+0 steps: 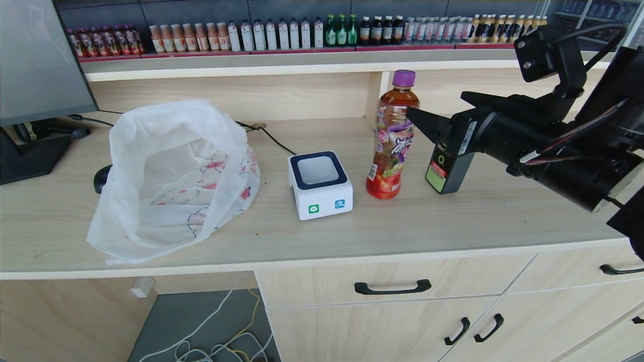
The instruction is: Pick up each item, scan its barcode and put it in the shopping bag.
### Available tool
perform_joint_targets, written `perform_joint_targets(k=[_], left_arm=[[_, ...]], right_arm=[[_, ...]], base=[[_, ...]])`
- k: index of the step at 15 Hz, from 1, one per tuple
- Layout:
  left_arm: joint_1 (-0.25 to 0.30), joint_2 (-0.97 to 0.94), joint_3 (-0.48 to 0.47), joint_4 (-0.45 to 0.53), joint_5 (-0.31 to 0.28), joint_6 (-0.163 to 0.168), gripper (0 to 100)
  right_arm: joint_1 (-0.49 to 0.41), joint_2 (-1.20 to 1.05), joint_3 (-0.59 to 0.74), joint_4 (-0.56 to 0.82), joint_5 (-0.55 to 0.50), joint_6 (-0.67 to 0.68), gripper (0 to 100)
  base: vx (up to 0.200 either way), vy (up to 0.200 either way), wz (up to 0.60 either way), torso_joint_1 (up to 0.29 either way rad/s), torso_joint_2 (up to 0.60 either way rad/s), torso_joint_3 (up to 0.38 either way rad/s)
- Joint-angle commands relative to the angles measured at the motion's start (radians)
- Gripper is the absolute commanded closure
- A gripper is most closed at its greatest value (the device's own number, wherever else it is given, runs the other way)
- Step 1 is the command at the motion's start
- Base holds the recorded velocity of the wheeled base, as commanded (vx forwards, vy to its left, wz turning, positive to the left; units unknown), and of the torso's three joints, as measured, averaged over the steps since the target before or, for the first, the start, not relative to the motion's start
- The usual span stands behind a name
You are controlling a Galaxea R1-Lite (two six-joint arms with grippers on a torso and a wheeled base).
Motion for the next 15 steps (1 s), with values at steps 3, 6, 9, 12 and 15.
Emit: perform_joint_targets(k=[3,6,9,12,15], left_arm=[[0.000,0.000,0.000,0.000,0.000,0.000,0],[0.000,0.000,0.000,0.000,0.000,0.000,0],[0.000,0.000,0.000,0.000,0.000,0.000,0],[0.000,0.000,0.000,0.000,0.000,0.000,0],[0.000,0.000,0.000,0.000,0.000,0.000,0]], right_arm=[[0.002,0.054,-0.039,-0.001,0.001,-0.007,0],[0.022,0.076,-0.039,-0.035,0.000,-0.065,0],[0.042,0.137,-0.067,-0.114,-0.045,-0.064,0],[0.043,0.166,-0.119,-0.116,-0.071,-0.044,0],[0.039,0.176,-0.142,-0.116,-0.166,-0.016,0]], base=[[0.000,0.000,0.00,0.000,0.00,0.000],[0.000,0.000,0.00,0.000,0.00,0.000],[0.000,0.000,0.00,0.000,0.00,0.000],[0.000,0.000,0.00,0.000,0.00,0.000],[0.000,0.000,0.00,0.000,0.00,0.000]])
